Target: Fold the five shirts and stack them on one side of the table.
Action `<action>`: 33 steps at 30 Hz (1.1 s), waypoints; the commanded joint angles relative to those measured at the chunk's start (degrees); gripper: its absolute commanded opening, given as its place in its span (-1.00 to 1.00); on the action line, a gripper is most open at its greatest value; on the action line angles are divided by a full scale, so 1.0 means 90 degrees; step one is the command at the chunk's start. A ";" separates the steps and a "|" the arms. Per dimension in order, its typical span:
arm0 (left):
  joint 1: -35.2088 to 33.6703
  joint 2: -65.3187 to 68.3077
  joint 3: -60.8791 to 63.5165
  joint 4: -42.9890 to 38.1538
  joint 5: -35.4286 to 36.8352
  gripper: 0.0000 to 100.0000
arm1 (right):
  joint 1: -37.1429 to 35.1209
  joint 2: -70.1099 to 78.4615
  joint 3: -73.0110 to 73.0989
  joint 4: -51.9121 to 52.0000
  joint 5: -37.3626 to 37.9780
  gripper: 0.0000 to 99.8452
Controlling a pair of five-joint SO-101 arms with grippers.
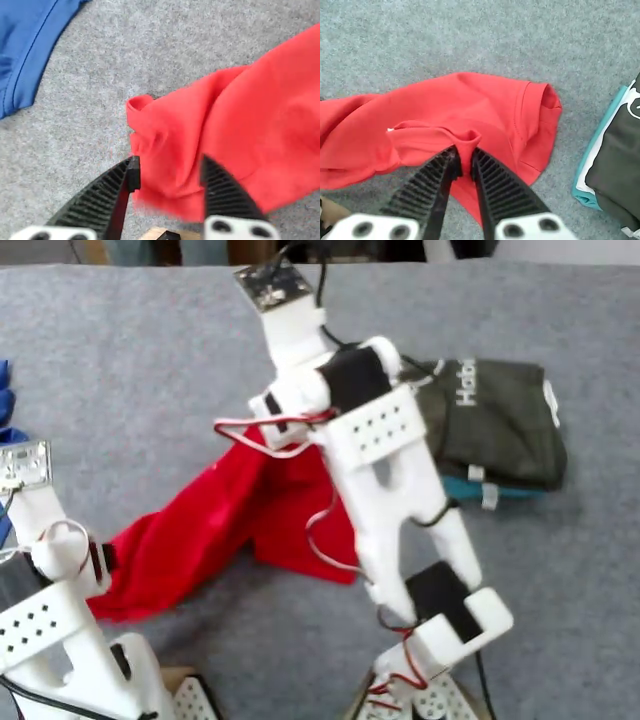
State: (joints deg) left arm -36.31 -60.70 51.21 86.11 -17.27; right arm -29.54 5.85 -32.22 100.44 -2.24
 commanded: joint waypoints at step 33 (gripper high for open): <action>0.0054 0.5284 -0.1578 -0.2354 0.0186 -0.75 | -0.0039 0.0317 0.0786 -0.1387 0.0459 -0.97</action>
State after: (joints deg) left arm -36.31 -21.93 45.32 68.79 -18.59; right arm -29.54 7.69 -24.48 89.98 1.54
